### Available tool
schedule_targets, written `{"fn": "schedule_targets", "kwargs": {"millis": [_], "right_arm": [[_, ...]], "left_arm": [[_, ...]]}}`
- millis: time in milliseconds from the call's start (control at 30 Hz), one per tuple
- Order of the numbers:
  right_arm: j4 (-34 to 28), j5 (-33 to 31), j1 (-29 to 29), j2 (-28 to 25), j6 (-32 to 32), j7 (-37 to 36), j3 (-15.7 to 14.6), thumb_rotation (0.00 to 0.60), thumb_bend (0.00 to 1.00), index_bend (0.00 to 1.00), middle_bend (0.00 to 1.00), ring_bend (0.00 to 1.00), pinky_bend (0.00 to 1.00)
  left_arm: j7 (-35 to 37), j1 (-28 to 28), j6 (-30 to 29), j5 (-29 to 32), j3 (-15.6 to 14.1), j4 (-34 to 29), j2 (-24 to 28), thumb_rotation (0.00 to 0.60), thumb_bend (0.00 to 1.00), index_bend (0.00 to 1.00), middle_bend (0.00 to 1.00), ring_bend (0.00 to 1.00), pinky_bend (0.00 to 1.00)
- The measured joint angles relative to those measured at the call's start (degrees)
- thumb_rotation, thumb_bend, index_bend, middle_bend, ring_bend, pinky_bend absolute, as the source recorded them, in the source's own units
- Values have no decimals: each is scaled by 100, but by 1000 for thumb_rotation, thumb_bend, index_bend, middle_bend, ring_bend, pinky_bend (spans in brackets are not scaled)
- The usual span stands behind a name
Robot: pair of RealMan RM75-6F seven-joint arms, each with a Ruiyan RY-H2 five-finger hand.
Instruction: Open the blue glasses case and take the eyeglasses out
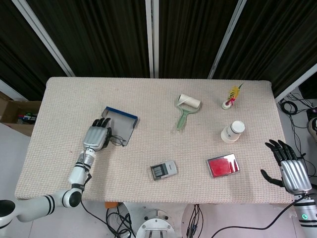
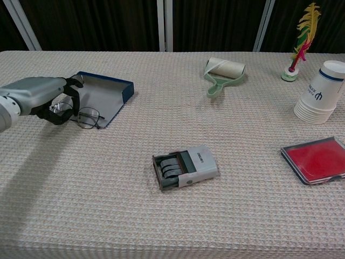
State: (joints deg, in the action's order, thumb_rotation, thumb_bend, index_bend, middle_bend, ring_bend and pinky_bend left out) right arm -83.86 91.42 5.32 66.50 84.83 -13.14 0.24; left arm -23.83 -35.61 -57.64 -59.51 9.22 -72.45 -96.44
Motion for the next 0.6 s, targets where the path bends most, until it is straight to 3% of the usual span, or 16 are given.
{"fn": "schedule_targets", "kwargs": {"millis": [600], "right_arm": [[35, 49, -14, 7, 52, -51, -12, 600, 199, 138, 110, 0, 107]], "left_arm": [[22, 184, -356, -213, -68, -531, 271, 600, 435, 638, 147, 51, 105]]}}
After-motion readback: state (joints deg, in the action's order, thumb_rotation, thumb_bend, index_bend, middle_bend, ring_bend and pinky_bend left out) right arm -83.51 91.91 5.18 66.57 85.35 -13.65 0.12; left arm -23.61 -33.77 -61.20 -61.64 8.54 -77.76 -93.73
